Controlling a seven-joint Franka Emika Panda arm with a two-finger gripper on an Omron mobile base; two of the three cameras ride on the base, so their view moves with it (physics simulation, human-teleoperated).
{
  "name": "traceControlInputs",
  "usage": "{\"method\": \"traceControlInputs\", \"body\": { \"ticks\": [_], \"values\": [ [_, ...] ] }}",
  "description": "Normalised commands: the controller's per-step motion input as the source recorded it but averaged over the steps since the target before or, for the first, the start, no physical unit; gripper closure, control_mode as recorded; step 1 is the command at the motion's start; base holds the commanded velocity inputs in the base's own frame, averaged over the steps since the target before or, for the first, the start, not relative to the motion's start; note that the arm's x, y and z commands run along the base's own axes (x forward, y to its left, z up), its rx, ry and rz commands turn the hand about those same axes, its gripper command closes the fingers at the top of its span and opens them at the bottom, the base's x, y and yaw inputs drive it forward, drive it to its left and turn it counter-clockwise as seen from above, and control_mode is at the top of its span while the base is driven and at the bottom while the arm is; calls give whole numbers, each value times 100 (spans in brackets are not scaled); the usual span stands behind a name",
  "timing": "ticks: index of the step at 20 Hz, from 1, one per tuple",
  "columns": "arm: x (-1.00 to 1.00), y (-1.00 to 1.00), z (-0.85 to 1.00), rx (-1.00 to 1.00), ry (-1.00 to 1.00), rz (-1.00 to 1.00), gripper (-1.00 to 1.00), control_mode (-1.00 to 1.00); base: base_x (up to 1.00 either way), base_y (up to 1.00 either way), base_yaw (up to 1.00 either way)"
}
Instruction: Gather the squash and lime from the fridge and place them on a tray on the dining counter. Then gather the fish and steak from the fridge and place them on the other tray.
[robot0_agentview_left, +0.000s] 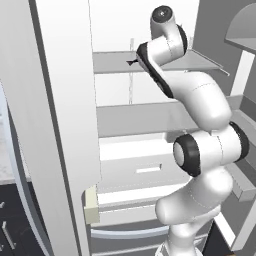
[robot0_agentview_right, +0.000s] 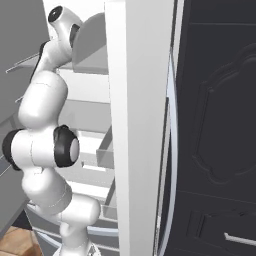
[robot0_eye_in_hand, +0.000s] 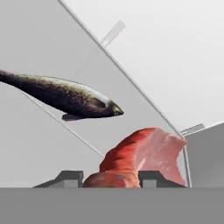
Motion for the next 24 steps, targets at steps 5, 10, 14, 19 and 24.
{"method": "traceControlInputs", "body": {
  "ticks": [5, 10, 14, 19, 24],
  "values": [
    [-90, 15, 3, 0, -7, 0, 100, -100, 0, 0, 0],
    [-75, 23, 1, 0, -2, 0, 100, -100, 0, 0, 0],
    [-63, 30, 4, 0, 0, -2, 100, -100, 0, 0, 0],
    [-59, 32, 1, 0, 0, -5, 100, -100, 0, 0, 0],
    [-65, 16, 0, 0, 0, -10, 100, -100, 0, 0, 0]
  ]
}}
